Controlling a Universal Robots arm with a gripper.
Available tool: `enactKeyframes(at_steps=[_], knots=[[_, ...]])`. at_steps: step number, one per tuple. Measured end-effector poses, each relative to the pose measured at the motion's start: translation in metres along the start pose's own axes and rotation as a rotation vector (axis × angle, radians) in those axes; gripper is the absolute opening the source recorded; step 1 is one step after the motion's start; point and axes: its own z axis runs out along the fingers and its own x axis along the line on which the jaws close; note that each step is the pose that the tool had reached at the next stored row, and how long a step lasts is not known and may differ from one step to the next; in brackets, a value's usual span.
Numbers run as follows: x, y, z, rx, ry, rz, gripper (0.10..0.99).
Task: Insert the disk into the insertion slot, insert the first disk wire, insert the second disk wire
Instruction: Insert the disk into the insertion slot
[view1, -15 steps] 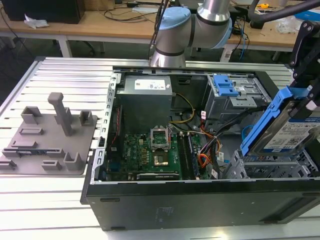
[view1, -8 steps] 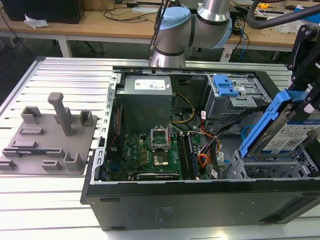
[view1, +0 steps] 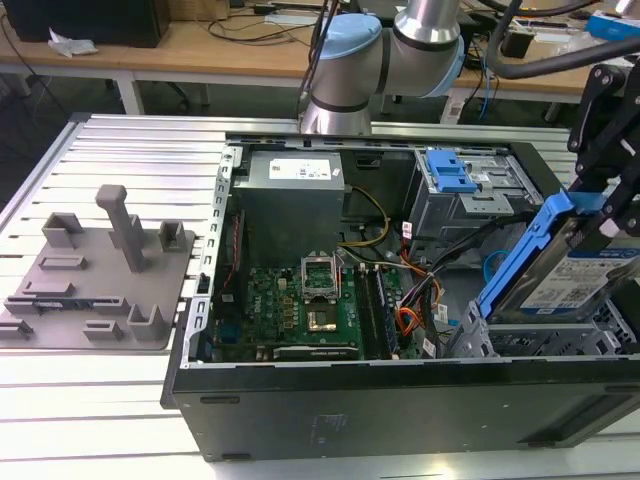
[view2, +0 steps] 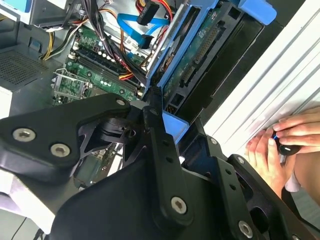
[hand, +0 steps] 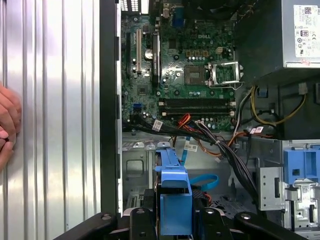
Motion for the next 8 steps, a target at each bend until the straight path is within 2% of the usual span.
enactKeyframes(at_steps=[8], knots=[[0.0010,-0.0007,0.0175,0.000,-0.0002,0.000,0.365]])
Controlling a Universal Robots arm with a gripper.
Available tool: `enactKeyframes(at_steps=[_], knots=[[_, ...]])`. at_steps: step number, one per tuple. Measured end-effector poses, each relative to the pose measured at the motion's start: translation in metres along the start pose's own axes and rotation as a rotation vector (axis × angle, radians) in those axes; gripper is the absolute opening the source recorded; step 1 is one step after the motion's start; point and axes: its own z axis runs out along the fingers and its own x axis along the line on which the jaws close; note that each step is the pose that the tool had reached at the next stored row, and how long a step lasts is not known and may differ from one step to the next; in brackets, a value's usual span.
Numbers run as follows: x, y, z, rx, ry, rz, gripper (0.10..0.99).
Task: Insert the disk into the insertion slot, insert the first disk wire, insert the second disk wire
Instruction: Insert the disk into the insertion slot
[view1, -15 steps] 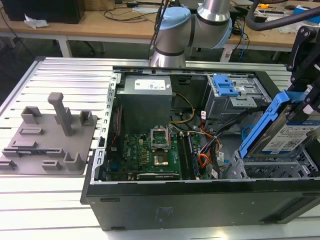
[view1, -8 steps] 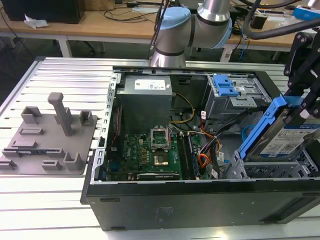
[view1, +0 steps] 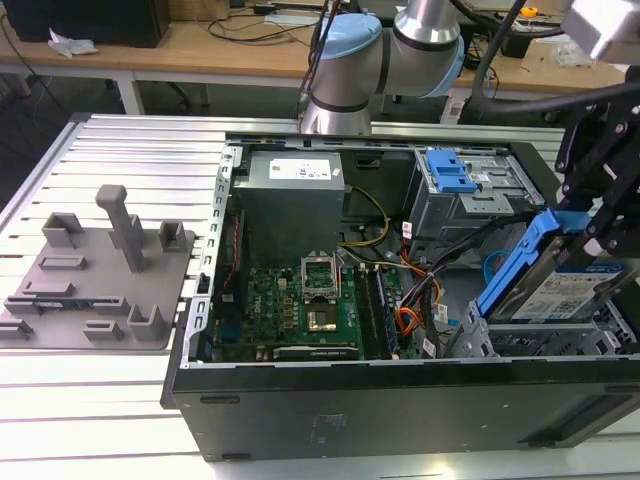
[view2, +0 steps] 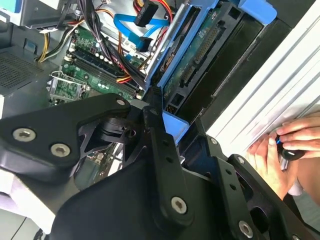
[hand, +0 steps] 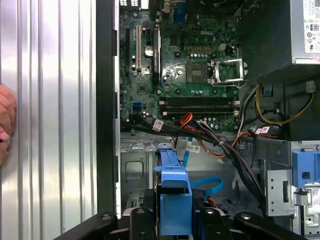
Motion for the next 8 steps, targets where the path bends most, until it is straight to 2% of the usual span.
enactKeyframes(at_steps=[3,5,6,7,8], knots=[[0.0004,-0.0003,0.0070,0.000,0.0000,0.000,0.365],[0.0008,-0.0006,0.0147,0.000,-0.0003,0.000,0.365],[0.0008,-0.0007,0.0155,0.000,0.0002,0.000,0.376],[0.0008,-0.0007,0.0155,0.000,0.0003,0.000,0.435],[0.0008,-0.0007,0.0155,0.000,0.0002,0.000,0.435]])
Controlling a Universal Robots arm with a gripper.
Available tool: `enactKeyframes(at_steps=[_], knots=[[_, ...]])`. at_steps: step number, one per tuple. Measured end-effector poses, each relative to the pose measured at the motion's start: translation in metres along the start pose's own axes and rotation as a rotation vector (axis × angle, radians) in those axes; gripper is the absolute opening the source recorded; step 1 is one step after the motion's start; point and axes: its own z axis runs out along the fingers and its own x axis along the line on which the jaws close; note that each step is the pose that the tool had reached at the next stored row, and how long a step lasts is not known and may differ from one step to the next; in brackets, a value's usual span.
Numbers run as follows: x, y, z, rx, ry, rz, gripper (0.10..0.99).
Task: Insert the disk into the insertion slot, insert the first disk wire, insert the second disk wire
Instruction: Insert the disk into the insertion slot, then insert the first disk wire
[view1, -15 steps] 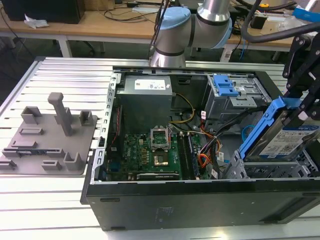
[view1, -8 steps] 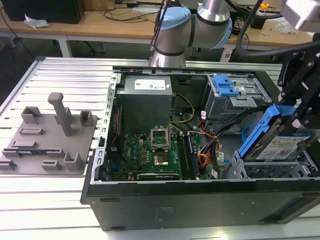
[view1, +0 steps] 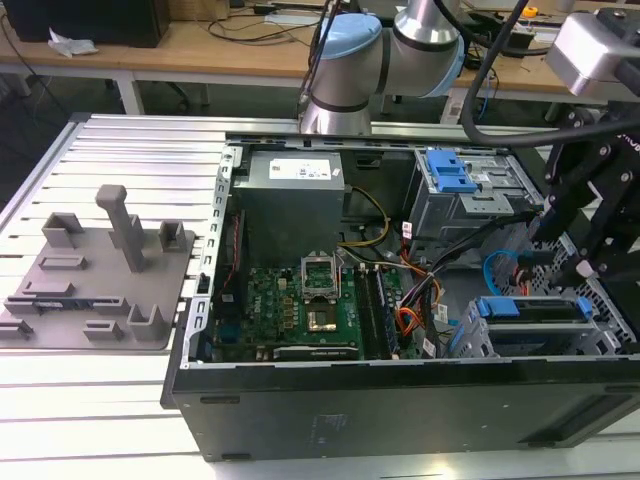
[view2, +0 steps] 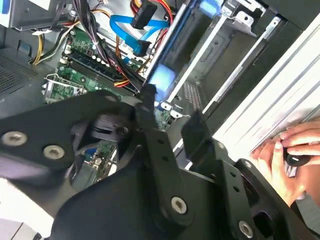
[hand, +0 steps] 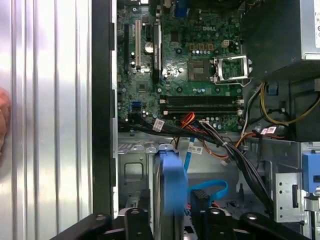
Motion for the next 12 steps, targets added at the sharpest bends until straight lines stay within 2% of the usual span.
enactKeyframes(at_steps=[2,3,4,12], knots=[[0.0000,0.0000,0.0000,0.000,0.0000,0.000,0.557],[0.0000,0.0000,0.0000,0.000,0.0000,0.000,0.557],[0.0000,0.0000,0.0000,0.000,0.0000,0.000,0.624],[0.0000,0.0000,0.0001,0.000,-0.0001,0.000,0.624]])
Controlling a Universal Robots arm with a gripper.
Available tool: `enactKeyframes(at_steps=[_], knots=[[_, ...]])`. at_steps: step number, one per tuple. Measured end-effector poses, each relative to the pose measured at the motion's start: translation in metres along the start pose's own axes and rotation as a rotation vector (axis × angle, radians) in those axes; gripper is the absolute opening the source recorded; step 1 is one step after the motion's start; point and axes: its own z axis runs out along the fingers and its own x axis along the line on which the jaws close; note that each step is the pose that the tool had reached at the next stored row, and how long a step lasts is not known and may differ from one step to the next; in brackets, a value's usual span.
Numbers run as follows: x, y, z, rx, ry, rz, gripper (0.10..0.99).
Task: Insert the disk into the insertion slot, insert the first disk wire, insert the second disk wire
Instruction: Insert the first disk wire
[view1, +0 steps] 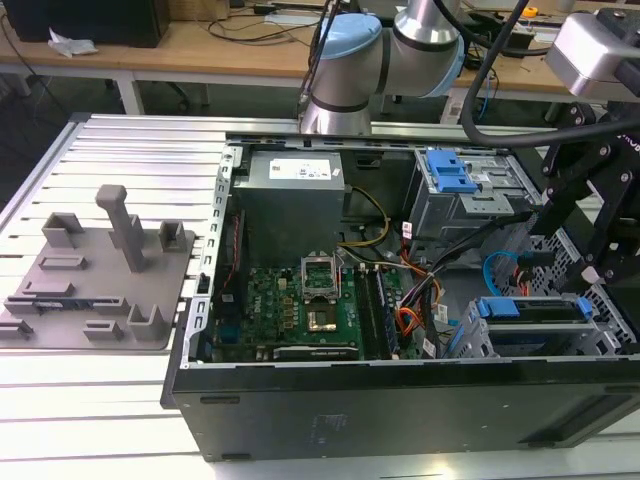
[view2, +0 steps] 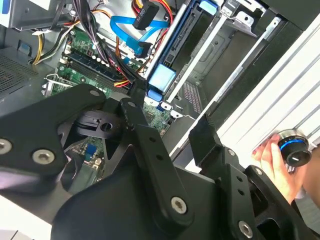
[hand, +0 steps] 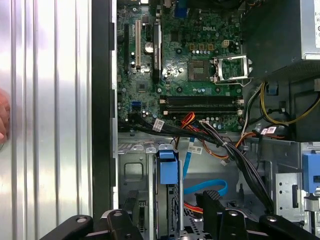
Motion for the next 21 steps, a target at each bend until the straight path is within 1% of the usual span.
enactKeyframes(at_steps=[10,11,12,14,15,16,17,18,19,20,21], knots=[[0.0000,0.0000,0.0001,0.000,0.0000,0.000,0.624],[0.0000,0.0000,0.0007,0.005,0.0001,0.000,0.624],[0.0000,0.0000,0.0007,0.018,0.0013,-0.001,0.624],[0.0000,0.0001,0.0007,0.043,0.0041,0.001,0.624],[0.0000,0.0001,0.0007,0.052,0.0065,0.004,0.624],[0.0000,0.0001,0.0008,0.066,0.0139,0.013,0.624],[0.0000,0.0004,0.0010,0.069,0.0205,0.016,0.624],[-0.0001,0.0011,0.0012,0.070,0.0280,0.017,0.624],[-0.0045,0.0016,0.0016,0.071,0.0717,0.017,0.624],[-0.0129,0.0019,0.0023,0.073,0.1293,0.018,0.624],[-0.0166,0.0019,0.0024,0.073,0.1509,0.018,0.624]])
